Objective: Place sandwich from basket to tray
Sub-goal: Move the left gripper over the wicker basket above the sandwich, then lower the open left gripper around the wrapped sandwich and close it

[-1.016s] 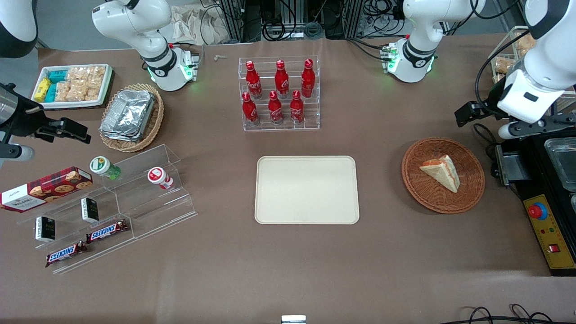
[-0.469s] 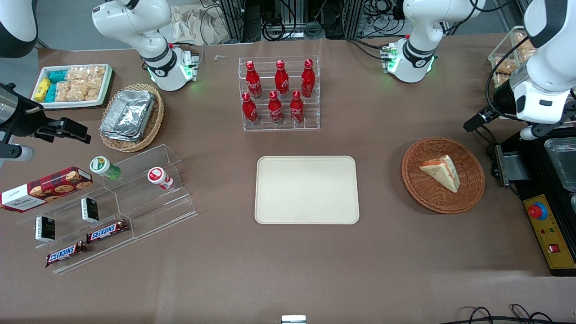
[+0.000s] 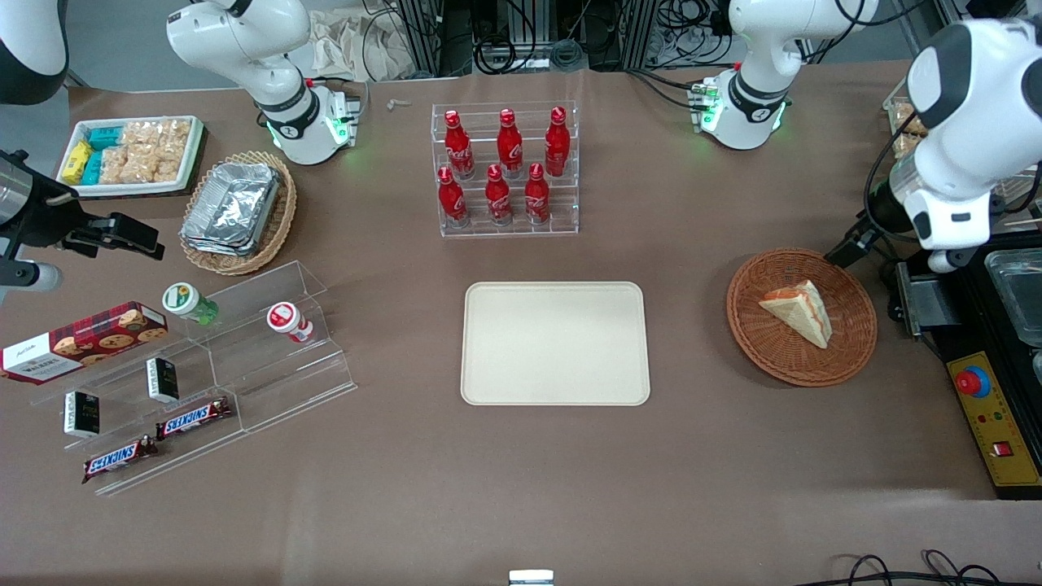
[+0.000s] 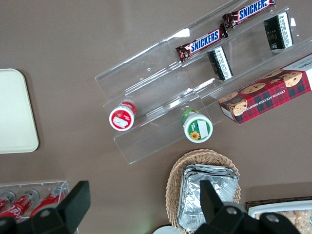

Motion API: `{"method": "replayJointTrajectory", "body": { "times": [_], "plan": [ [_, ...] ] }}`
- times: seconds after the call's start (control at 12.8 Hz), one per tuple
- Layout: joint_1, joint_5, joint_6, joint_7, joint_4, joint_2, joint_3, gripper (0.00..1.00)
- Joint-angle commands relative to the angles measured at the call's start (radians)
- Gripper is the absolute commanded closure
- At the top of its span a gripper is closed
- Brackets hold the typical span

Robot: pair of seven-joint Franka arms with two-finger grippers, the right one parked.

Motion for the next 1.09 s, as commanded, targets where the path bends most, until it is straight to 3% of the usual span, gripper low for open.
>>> {"method": "replayJointTrajectory", "body": {
  "times": [0.0,1.02],
  "plan": [
    [-0.002,-0.005,0.070,-0.095,-0.004,0.079,0.015,0.00],
    [-0.004,-0.008,0.398,-0.149,-0.118,0.285,0.041,0.00]
  ]
}}
